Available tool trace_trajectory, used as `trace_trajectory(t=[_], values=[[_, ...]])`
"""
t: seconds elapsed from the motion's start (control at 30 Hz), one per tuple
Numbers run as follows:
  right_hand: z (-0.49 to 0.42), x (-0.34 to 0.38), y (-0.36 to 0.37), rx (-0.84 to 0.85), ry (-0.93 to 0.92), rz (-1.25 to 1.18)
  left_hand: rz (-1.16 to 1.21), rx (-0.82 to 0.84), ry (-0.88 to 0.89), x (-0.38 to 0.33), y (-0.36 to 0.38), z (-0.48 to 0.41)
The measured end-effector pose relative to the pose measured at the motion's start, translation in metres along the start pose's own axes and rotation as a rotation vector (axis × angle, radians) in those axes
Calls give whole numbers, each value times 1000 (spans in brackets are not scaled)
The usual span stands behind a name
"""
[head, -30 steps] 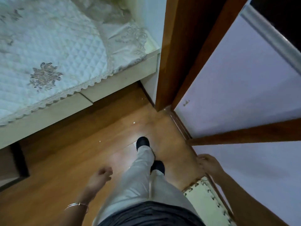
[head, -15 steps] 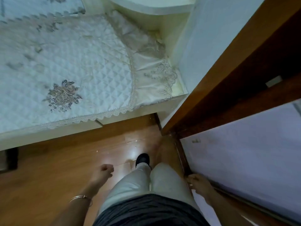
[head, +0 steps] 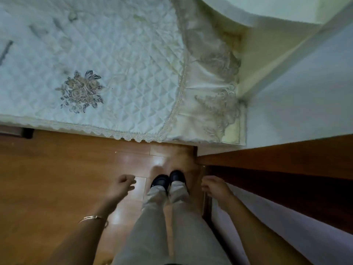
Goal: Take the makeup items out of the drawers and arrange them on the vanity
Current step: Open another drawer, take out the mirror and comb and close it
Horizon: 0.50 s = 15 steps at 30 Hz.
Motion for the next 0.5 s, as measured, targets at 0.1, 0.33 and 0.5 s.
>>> trace_trajectory(t=[0.1, 0.33, 0.5], values=[[-22, 35, 11, 73, 21, -51, 93, -34, 26, -25, 22, -31], [-64, 74, 21, 256, 156, -719, 552, -179, -129, -50, 52, -97], [-75, 64, 21, 314, 159, -898, 850, -225, -153, -52, 48, -110]])
Point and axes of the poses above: each hand's wrist, its own z-axis away from the middle knuckle, its own y-axis out of the palm, x = y × z, the point moved 3 cm from there along -z, towards the middle knuckle, and after that the axes turned 12 degrees about y, right-handed, at the moved point
